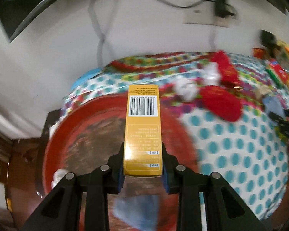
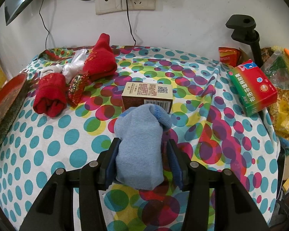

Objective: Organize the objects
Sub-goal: 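Carry the yellow box to the red tray and set it down with the left tool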

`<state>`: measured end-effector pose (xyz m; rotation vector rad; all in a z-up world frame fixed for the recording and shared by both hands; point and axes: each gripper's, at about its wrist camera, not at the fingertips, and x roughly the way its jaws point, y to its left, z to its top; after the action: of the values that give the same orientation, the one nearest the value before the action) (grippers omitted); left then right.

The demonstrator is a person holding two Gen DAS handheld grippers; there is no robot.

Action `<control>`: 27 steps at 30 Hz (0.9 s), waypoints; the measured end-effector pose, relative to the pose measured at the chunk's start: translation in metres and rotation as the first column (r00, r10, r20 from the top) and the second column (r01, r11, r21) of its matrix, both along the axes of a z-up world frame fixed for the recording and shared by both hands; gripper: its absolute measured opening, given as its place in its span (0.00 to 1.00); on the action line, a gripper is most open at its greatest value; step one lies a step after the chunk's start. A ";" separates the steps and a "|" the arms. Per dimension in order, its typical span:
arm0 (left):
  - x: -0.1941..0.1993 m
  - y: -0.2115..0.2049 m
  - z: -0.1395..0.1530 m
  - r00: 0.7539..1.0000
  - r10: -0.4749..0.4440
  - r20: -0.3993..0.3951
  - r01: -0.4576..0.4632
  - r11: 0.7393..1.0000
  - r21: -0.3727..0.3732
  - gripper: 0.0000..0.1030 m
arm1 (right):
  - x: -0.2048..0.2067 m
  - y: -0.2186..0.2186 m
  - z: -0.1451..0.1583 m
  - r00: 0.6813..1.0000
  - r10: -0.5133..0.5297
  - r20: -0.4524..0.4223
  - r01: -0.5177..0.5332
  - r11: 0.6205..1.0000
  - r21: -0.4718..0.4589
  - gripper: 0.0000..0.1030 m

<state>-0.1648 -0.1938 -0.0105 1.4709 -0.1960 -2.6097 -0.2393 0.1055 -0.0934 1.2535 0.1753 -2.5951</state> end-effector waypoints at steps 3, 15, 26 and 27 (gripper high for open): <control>0.000 -0.040 -0.005 0.997 0.081 0.014 -0.081 0.997 0.009 0.29 | 0.000 -0.001 0.000 1.000 -0.002 0.000 0.002 1.000 0.000 0.45; -0.001 -0.144 -0.043 0.946 0.301 0.118 -0.308 0.950 0.047 0.31 | 0.000 -0.001 0.000 1.000 -0.013 -0.002 0.013 1.000 0.005 0.46; 0.004 -0.164 -0.053 0.935 0.330 0.128 -0.338 0.940 0.049 0.40 | -0.001 -0.001 0.000 1.000 -0.017 -0.002 0.017 1.000 0.008 0.47; 0.005 -0.164 -0.053 0.935 0.330 0.127 -0.338 0.940 0.048 0.43 | -0.001 -0.002 0.000 1.000 -0.017 -0.002 0.017 1.000 0.008 0.48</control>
<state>-0.1593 -0.3580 -0.0633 1.5267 0.1260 -2.2821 -0.2400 0.1037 -0.0932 1.2605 0.1767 -2.6122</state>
